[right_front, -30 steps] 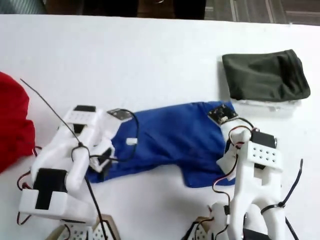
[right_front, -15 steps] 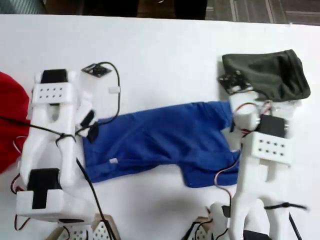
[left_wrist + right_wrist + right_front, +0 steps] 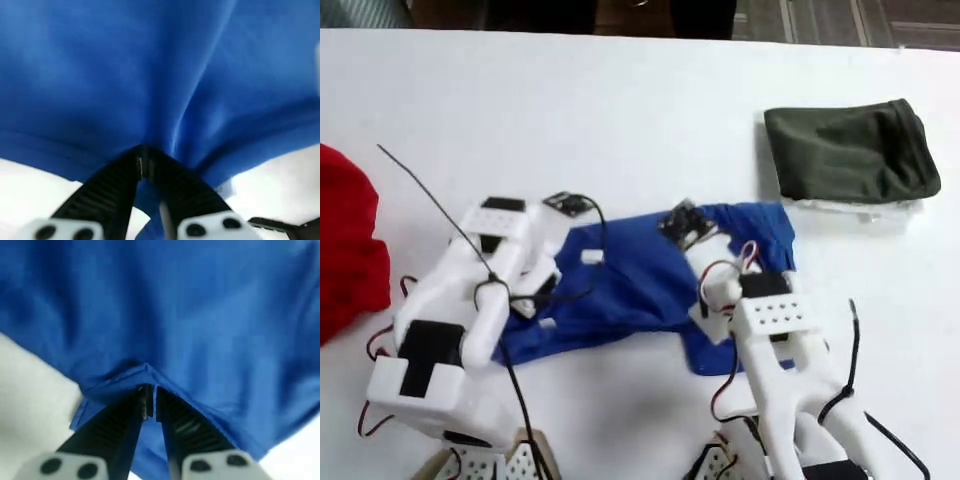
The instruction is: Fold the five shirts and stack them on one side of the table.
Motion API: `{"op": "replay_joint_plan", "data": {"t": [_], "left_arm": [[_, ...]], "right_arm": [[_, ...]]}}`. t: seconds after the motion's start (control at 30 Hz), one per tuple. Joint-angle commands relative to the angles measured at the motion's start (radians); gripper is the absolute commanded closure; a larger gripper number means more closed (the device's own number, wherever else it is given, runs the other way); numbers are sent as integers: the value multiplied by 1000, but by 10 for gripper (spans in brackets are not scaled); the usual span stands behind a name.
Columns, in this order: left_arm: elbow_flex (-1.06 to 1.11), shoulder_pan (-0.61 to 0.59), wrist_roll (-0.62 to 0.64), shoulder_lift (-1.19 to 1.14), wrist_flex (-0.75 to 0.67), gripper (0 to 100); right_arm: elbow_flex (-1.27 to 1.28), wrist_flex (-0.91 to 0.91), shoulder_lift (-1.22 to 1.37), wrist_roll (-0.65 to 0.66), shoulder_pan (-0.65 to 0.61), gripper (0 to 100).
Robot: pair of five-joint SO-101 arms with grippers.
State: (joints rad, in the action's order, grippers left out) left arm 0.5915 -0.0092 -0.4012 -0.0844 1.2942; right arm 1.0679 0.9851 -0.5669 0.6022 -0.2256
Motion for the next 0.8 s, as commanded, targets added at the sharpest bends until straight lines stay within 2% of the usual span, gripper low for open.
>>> {"op": "replay_joint_plan", "data": {"t": [0.0,0.2,0.4,0.5,0.63,0.77], "left_arm": [[42,14,3,6,6,974],[44,14,2,14,115,974],[-28,14,2,14,184,974],[-74,5,2,14,196,974],[-142,0,2,8,186,974],[-170,-54,2,3,100,975]], "right_arm": [[26,5,-27,34,-8,980],[-18,223,-38,265,-5,980],[-209,363,-38,262,-4,980],[-288,340,-38,132,-10,980],[-311,159,-27,-101,-10,980],[-250,-42,-25,-183,41,980]]}}
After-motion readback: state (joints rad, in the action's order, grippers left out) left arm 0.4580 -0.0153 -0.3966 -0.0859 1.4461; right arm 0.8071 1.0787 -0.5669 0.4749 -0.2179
